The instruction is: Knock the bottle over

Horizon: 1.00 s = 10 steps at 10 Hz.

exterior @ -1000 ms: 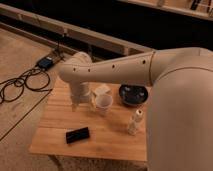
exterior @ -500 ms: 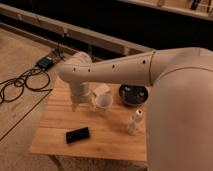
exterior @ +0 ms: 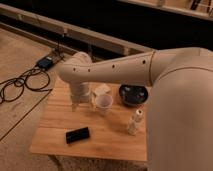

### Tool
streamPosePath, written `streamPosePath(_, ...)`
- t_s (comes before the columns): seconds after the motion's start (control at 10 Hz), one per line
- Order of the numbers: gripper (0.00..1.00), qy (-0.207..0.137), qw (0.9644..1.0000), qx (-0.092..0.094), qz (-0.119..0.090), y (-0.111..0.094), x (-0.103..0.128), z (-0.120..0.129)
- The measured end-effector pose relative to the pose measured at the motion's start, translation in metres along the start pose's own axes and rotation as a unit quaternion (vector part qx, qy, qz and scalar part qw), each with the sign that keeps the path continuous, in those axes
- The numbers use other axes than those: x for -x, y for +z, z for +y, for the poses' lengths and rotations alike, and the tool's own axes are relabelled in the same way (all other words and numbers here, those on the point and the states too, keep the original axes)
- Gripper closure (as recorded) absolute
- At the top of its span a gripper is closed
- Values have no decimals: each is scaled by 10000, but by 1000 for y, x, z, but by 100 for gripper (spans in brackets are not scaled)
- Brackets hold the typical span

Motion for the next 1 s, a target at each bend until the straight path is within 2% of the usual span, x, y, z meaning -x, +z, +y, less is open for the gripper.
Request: streamPosePath(1.0, 35, 19, 10000, -27, 29, 1, 2, -4)
